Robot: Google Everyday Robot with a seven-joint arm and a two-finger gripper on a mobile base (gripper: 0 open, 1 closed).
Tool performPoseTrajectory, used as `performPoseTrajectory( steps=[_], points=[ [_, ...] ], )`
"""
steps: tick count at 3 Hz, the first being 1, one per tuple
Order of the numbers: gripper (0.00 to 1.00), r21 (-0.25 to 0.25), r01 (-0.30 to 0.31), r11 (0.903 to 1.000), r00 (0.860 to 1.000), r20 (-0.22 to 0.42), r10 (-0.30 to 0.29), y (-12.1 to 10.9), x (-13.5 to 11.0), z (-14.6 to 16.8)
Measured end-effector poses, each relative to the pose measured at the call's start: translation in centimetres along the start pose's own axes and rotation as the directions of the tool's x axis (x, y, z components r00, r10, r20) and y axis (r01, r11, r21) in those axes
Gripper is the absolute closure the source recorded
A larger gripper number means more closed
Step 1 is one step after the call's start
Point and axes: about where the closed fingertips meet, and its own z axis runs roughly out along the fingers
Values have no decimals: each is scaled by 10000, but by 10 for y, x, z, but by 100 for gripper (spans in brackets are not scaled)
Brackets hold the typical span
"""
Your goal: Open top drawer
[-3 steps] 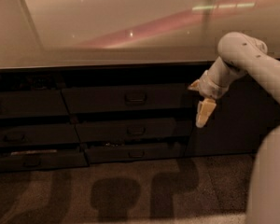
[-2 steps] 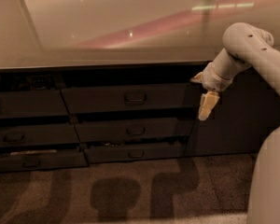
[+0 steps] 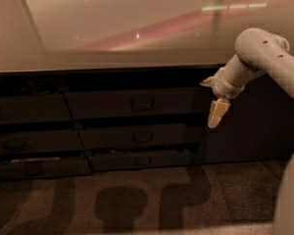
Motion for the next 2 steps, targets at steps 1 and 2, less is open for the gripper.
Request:
performPoseTrajectory(
  steps=[1, 2],
  points=[
    [0, 1172, 1241, 9853, 9916, 209, -1273, 4, -2, 9],
    [0, 1150, 1228, 9858, 9918, 210, -1260, 4, -2, 9]
  ],
)
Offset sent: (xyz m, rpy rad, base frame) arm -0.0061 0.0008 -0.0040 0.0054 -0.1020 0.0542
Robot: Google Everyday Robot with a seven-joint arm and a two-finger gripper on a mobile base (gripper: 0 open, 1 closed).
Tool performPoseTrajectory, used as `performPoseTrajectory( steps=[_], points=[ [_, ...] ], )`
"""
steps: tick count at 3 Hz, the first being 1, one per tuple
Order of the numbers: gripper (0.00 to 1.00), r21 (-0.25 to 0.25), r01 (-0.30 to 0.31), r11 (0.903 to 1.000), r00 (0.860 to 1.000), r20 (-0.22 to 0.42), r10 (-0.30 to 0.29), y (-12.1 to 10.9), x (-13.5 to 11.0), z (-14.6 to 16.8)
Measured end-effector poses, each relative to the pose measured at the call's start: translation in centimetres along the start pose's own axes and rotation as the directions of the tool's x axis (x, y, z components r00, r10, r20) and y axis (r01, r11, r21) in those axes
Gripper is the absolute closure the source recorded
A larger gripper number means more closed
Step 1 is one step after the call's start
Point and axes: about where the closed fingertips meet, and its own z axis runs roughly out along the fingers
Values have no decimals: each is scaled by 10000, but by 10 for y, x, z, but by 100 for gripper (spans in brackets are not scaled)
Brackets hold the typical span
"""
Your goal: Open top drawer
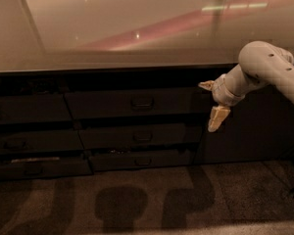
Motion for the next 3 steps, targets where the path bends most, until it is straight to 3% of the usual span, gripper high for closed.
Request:
performPoseTrajectory(
  steps=[1, 2, 3],
  points=[
    [0, -146, -115, 9998, 9991, -408, 109, -6, 3, 9],
    [0, 15, 111, 9999, 9874, -1578, -107, -18, -8, 18],
    [0, -174, 187, 9997, 9795, -2005, -219, -11, 1, 26]
  ],
)
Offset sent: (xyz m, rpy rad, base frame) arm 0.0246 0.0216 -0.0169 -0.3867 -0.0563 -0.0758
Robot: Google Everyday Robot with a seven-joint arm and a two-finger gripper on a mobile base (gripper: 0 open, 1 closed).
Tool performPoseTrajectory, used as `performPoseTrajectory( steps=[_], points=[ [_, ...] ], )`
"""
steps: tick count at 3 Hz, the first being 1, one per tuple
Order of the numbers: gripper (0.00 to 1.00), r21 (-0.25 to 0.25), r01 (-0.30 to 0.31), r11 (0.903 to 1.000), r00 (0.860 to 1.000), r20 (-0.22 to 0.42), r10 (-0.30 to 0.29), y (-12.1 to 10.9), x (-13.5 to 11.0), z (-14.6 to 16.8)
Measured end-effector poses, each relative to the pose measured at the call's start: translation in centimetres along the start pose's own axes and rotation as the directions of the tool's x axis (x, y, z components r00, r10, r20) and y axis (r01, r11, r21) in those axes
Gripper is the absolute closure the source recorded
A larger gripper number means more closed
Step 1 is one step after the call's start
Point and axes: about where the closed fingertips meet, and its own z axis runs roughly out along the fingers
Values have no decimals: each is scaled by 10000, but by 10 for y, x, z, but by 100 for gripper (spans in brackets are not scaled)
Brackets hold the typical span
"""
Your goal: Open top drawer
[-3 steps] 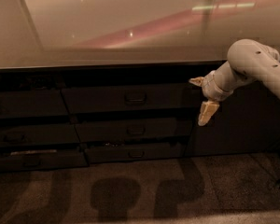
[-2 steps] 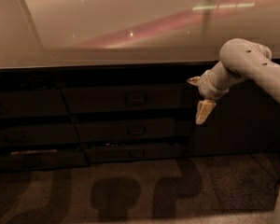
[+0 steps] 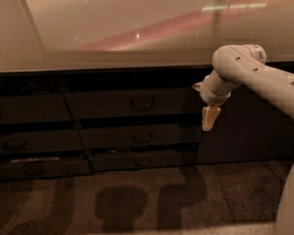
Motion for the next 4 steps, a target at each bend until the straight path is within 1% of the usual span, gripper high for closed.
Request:
performPoseTrajectory(
  steps=[1, 2, 3, 4],
  points=[
    [0, -143, -73, 9999, 9999, -99, 72, -3, 3, 5],
    [0, 50, -256, 9997, 9961, -839, 259, -42, 13, -1],
    [0, 50, -256, 9997, 9961, -839, 259, -42, 13, -1],
    [0, -457, -407, 9981, 9898, -1385, 341, -43, 32, 37]
  ],
)
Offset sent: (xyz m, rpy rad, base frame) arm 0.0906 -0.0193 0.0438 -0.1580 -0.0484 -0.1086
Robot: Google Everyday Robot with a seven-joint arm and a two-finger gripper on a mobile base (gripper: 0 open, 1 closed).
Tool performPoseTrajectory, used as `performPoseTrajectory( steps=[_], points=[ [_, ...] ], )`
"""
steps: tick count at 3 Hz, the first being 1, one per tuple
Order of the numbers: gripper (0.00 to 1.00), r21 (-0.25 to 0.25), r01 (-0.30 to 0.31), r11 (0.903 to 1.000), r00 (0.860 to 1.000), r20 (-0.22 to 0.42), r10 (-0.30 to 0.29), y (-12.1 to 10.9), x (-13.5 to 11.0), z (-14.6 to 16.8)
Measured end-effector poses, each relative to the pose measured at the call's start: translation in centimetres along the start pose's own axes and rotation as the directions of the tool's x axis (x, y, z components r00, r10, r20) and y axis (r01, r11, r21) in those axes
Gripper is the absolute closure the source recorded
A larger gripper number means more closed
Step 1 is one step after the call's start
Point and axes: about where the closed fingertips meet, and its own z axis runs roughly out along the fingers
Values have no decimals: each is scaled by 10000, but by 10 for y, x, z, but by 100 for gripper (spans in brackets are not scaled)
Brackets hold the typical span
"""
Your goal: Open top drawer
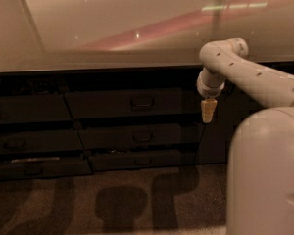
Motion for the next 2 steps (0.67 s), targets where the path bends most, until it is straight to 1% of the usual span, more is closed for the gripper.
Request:
performPoseTrajectory(
  steps=[1, 2],
  points=[
    [0, -394, -16, 9992, 9993, -375, 2, -3, 12, 36],
    [0, -432, -28, 9991, 9993, -376, 12, -2, 13, 40]
  ],
)
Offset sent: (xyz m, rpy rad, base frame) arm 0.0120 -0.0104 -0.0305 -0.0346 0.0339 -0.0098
